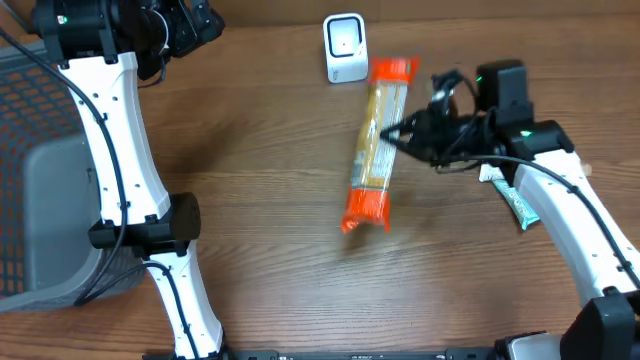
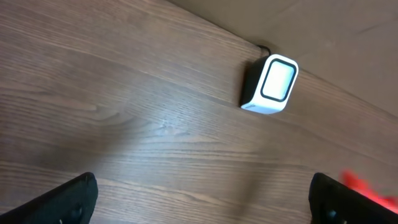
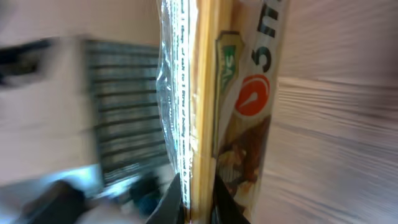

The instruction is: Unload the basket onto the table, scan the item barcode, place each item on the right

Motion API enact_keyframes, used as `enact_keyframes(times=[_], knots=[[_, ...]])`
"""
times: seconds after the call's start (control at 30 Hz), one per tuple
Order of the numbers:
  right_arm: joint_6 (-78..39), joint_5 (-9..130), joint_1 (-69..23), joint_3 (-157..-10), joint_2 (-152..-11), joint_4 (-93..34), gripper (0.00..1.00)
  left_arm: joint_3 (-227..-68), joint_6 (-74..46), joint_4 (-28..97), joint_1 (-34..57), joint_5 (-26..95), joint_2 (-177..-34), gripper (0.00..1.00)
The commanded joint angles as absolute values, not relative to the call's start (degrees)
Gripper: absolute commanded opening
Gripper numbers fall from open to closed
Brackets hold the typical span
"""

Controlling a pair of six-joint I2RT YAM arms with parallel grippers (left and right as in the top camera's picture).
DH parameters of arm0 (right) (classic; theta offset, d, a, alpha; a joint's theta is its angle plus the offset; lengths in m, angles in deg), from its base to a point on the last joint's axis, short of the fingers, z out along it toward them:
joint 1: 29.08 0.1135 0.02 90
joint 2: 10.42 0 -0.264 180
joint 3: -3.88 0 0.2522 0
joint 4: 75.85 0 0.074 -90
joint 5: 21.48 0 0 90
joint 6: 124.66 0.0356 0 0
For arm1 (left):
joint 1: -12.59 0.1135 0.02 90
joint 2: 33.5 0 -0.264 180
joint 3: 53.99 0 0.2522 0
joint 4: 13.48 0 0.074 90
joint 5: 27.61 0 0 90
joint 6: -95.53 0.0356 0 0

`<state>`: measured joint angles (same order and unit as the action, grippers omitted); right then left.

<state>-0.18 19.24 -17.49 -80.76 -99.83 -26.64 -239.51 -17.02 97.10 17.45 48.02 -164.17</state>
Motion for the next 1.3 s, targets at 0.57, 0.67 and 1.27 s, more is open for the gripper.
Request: enact_keyframes(times=[0.57, 0.67, 1.27], knots=[[-9.93, 48.22, -7.96, -82.33, -118.14, -25.40, 0.31, -239.60, -17.63, 97.08, 17.06, 47.78, -163.89, 1.00], [-12.73, 49.86, -9.93, -82.33, -118.14, -22.82, 0.61, -239.60, -17.63, 97.08, 17.06, 47.78, -163.89, 1.00], [-15.59, 37.38, -12.31, -82.33, -127.76, -27.85, 0.92, -239.60, -17.63, 97.08, 17.06, 47.78, -163.89, 1.00]])
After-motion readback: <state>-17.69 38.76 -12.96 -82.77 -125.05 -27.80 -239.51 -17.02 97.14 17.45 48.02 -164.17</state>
